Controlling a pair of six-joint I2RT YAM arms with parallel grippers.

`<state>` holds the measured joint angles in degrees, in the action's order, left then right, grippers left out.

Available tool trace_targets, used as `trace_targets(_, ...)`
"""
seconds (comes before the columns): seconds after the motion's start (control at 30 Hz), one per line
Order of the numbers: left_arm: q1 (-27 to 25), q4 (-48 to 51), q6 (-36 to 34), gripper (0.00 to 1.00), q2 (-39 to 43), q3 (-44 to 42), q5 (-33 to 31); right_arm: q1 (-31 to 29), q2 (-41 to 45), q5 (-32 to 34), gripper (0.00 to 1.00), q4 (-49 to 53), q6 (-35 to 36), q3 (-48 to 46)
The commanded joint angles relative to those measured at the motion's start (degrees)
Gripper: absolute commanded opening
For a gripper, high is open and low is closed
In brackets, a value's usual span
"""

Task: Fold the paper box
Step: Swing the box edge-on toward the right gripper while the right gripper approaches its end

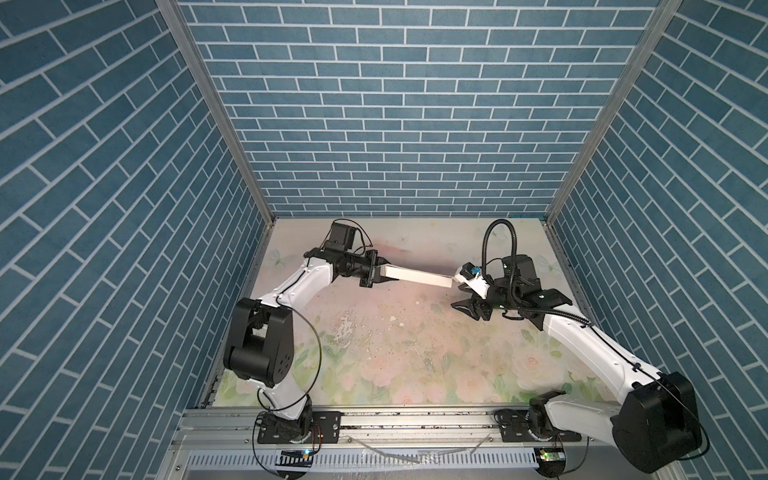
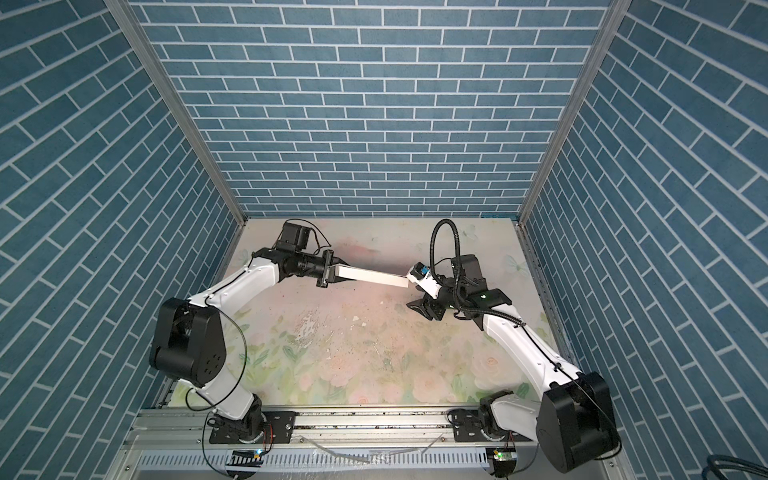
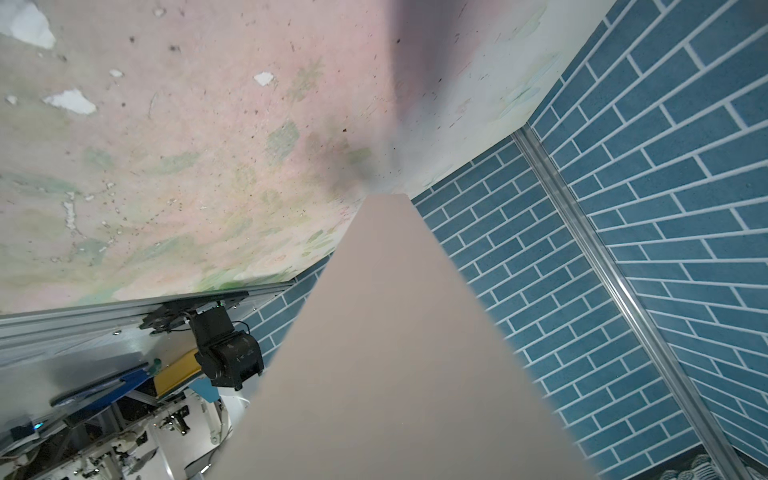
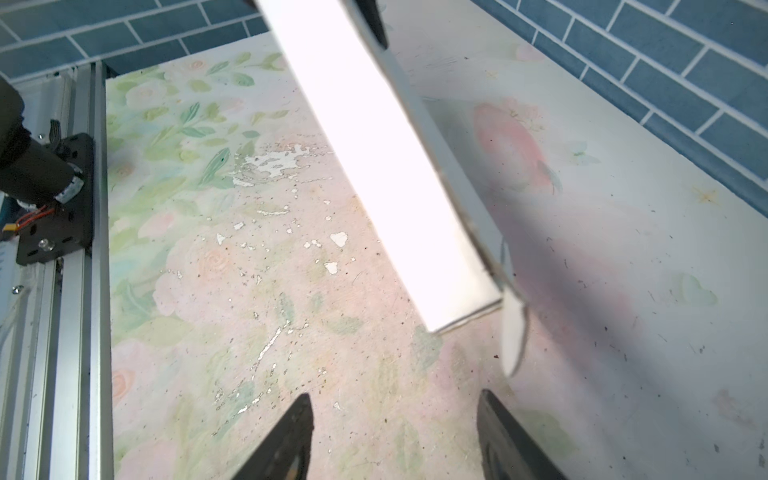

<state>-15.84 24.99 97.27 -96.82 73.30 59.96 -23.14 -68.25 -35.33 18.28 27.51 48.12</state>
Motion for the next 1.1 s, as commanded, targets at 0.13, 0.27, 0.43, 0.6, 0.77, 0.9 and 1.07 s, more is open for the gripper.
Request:
trace_targets(0.13,1.5,18.9,-12.2,0.07,-1.2,4.6,4.4,-0.8,2.0,4.6,0.63,-8.4,3.1,-4.0)
trace_targets(0.27,1.5,22.4,-14.7,0.07,-0.9,6.0,4.9,-0.8,0.9,5.1,0.63,-15.5,2.0,-6.4)
trace_targets(0.43,1.5,22.5,-15.4,0.06,-1.0,5.7,5.1,-1.0,-1.3,-0.5,0.63,-18.3,0.8,-5.7)
trace_targets(0.6,1.6,22.2,-16.1,0.05,-1.7,6.2,5.7,-1.3,-2.9,-4.8,0.63,-22.2,-1.2,-6.5)
trace_targets(0.77,1.8,24.3,-18.3,0.05,-2.1,6.5,5.5,-1.9,-2.9,-6.8,0.63,-22.4,-1.6,-6.9)
trace_targets(0.9,1.9,25.0,-19.2,0.05,-3.0,7.7,5.4,-2.5,-0.4,-7.8,0.63,-17.6,-0.2,-6.6)
trace_targets(1.07,2.1,26.9,-21.0,0.05,-4.3,10.1,5.4,-3.7,2.7,-4.2,0.63,-12.6,1.5,-6.8)
